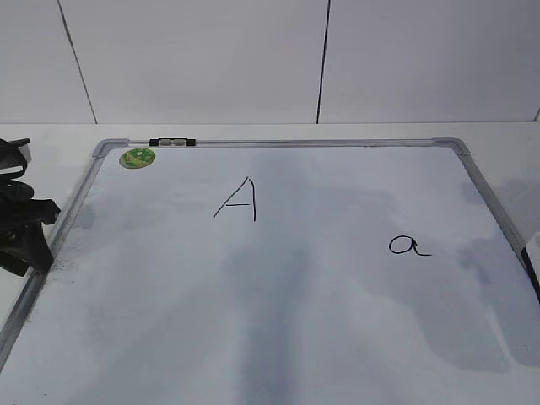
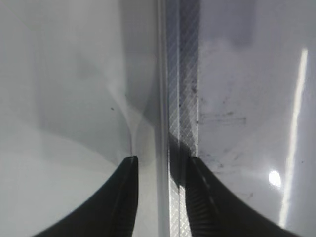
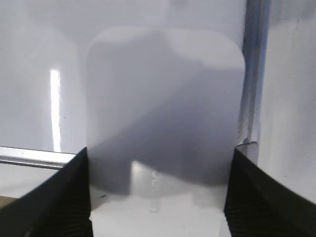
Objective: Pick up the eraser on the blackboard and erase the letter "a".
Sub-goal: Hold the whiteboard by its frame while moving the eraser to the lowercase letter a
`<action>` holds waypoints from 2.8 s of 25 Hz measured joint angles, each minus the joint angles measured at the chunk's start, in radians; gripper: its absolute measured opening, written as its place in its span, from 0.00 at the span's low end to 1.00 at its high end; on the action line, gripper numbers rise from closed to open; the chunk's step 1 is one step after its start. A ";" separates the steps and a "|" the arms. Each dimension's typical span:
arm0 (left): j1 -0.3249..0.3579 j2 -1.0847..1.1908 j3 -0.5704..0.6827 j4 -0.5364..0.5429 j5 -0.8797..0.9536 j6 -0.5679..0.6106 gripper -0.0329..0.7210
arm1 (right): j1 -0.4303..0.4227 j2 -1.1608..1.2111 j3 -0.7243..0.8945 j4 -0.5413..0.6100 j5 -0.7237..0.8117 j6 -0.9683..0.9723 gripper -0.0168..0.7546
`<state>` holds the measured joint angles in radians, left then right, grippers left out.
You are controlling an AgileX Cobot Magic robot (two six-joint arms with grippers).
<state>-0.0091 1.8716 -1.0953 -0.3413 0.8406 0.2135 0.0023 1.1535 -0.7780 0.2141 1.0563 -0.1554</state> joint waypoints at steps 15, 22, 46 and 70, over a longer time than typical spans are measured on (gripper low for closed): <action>-0.011 0.004 -0.001 -0.013 -0.001 0.009 0.18 | 0.000 0.000 0.000 0.000 -0.006 -0.002 0.75; -0.040 0.004 -0.005 0.020 -0.004 0.011 0.11 | 0.000 0.000 0.000 0.000 -0.006 -0.002 0.75; -0.041 0.004 -0.005 0.018 -0.004 0.007 0.10 | 0.006 0.127 -0.120 0.006 -0.029 0.005 0.75; -0.041 0.004 -0.007 0.017 -0.004 0.004 0.09 | 0.190 0.644 -0.495 -0.113 -0.062 0.058 0.75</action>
<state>-0.0503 1.8760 -1.1022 -0.3246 0.8368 0.2173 0.1927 1.7974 -1.2733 0.1011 0.9942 -0.0977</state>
